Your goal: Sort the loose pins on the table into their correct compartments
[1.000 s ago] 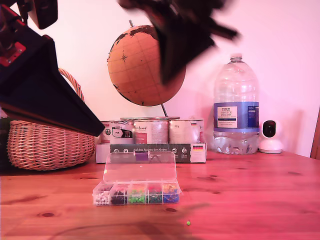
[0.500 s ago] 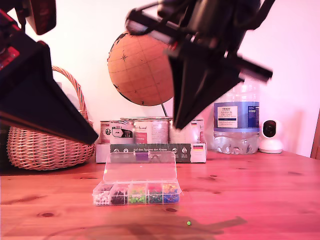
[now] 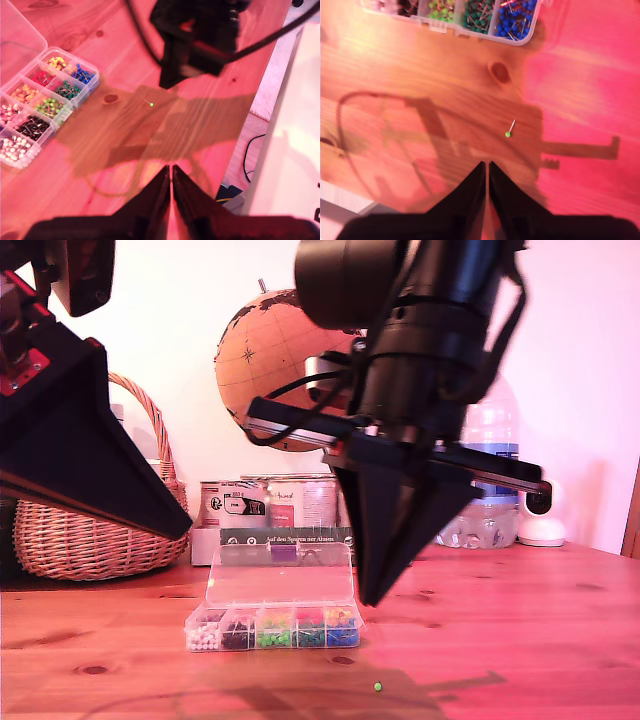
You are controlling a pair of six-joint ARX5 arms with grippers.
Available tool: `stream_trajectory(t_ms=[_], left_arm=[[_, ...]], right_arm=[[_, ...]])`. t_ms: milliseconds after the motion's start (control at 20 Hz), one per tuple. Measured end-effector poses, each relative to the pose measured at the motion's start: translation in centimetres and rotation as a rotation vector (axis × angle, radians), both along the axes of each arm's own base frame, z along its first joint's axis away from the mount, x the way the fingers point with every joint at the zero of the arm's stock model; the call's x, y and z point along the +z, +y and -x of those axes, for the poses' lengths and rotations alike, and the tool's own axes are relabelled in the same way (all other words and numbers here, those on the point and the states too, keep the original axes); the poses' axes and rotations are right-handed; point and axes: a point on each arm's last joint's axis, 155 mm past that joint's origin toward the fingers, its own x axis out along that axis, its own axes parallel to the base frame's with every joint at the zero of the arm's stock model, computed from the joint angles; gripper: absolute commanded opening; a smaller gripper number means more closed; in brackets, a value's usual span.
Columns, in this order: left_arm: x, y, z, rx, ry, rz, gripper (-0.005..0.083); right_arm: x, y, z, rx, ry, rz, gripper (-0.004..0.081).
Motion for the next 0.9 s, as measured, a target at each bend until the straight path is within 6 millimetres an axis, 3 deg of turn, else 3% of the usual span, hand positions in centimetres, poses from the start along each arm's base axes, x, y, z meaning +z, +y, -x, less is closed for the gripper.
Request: stream_trajectory(t_ms=[700,900], left_arm=[[0.2,-0.1,0.0,0.007,0.004,0.009,-0.0019],[0.2,-0.1,0.0,0.006,0.004,0.010,-0.0019]], right_arm=[[0.0,-0.6,-0.8,-0.032,0.013,0.002,0.0055],[-2.7,-0.9,0.1,-0.027,0.089,0.054,0.0055]])
